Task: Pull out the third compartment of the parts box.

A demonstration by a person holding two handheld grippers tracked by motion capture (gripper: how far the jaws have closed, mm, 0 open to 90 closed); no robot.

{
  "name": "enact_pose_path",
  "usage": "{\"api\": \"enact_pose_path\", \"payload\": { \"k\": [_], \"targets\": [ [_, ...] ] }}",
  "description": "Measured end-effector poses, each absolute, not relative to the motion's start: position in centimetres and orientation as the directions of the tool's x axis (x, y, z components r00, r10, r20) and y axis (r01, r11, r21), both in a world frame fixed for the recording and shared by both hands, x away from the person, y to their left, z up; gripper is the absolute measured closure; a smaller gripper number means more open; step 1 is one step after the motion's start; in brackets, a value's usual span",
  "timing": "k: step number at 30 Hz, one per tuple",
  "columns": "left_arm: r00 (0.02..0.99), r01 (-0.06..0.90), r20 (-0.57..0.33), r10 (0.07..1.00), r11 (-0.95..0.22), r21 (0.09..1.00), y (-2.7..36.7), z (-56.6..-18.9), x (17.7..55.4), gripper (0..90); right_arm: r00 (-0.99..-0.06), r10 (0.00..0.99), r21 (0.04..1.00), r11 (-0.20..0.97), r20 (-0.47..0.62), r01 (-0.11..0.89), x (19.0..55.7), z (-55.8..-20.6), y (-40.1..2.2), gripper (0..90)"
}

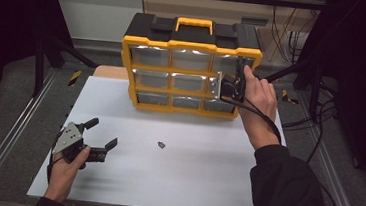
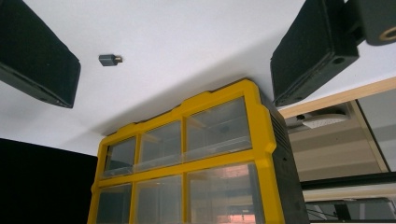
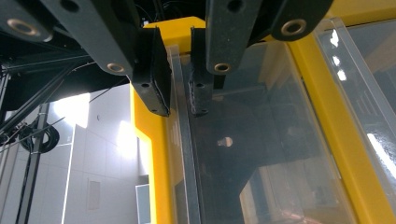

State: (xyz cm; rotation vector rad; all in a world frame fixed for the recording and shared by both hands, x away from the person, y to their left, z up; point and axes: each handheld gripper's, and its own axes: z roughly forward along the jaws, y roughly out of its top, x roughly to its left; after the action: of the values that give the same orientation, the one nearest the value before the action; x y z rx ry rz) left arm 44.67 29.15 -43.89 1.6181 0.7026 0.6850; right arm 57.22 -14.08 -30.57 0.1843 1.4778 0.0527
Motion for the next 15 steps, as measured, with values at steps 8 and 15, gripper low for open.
{"api": "enact_pose_path", "payload": {
  "k": [8,15],
  "targets": [
    [0.647,0.074,0.055,0.76,-0.134,0.988,29.14,-43.87,44.65,1.4,0.132,0.142,0.153,0.985,-0.981,0.079,57.36,-30.99,-14.01,81.0],
    [0.648,0.074,0.055,0.76,-0.134,0.988,29.13,-43.87,44.66,1.4,0.166,0.114,0.129,0.988,-0.979,0.082,57.54,-31.53,-13.92,80.4]
  ]
}}
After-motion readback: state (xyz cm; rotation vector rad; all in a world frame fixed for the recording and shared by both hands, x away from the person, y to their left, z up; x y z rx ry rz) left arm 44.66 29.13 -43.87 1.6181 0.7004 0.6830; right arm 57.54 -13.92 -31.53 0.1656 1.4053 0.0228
